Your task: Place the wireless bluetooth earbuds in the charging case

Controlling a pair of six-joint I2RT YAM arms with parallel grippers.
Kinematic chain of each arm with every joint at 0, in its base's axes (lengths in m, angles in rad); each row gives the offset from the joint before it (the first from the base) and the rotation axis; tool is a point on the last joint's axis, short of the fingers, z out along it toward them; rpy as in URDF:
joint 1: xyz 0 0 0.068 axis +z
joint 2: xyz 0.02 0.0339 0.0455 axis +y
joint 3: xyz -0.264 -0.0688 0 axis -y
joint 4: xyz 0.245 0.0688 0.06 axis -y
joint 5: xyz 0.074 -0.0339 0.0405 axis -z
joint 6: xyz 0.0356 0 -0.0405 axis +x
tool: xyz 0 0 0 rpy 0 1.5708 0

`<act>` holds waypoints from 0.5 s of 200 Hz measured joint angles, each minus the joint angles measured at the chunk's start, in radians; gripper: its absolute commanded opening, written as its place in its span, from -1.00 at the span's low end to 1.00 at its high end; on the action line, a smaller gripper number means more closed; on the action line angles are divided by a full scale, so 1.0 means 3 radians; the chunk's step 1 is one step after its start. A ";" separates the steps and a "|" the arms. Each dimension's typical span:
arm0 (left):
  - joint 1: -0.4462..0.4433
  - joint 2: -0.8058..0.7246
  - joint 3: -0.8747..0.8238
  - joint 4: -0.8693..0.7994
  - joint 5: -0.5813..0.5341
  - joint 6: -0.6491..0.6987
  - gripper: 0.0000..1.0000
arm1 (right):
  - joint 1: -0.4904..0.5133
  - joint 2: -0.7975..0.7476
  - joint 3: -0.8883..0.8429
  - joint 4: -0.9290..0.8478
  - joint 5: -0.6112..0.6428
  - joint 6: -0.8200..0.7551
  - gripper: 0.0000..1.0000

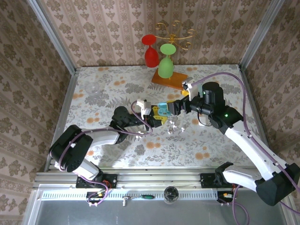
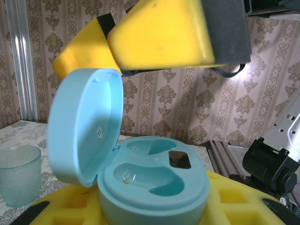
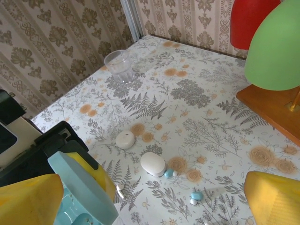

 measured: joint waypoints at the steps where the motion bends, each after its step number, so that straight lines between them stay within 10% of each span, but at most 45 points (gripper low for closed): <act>1: 0.0000 -0.0001 -0.0001 0.0001 -0.0001 -0.0001 -0.32 | -0.0003 -0.0008 0.0000 -0.0001 -0.0005 0.0013 1.00; 100: 0.0304 -0.0381 -0.0327 0.0000 0.0013 0.0000 -0.32 | -0.0640 -0.0045 -0.0570 0.0375 -0.0361 0.1397 0.59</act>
